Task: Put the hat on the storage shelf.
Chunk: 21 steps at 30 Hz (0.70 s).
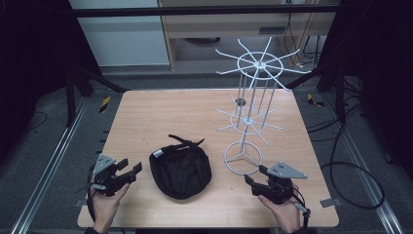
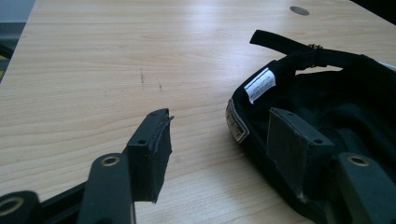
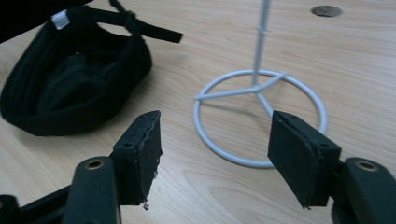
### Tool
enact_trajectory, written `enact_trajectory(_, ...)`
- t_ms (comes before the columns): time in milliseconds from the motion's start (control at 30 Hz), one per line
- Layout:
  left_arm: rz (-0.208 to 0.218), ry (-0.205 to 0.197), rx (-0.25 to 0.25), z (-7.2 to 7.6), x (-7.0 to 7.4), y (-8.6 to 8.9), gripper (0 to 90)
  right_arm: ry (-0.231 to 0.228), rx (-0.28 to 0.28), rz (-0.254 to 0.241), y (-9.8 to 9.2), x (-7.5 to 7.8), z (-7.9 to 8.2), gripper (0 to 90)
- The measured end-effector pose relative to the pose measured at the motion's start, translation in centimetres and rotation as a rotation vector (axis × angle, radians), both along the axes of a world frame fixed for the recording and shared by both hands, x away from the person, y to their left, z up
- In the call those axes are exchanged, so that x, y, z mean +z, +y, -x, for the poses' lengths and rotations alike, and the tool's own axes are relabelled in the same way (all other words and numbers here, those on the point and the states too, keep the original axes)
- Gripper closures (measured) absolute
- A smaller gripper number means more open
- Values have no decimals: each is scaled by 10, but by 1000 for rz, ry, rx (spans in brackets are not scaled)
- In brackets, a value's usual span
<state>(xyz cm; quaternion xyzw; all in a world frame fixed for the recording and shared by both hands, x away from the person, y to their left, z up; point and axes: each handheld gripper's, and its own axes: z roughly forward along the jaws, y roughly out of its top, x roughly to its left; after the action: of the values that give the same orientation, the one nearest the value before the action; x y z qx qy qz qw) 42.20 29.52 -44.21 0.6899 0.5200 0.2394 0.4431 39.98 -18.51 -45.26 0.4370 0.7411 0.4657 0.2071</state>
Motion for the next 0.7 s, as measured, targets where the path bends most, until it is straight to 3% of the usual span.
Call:
enact_trajectory(333, -3, 6, -30, 0, 0, -11, 471, 6, 69, 10, 26, 3, -5, 401)
enact_trajectory(700, -55, 45, -76, -5, -11, -35, 505, 5, 110, 7, 62, 8, -14, 414)
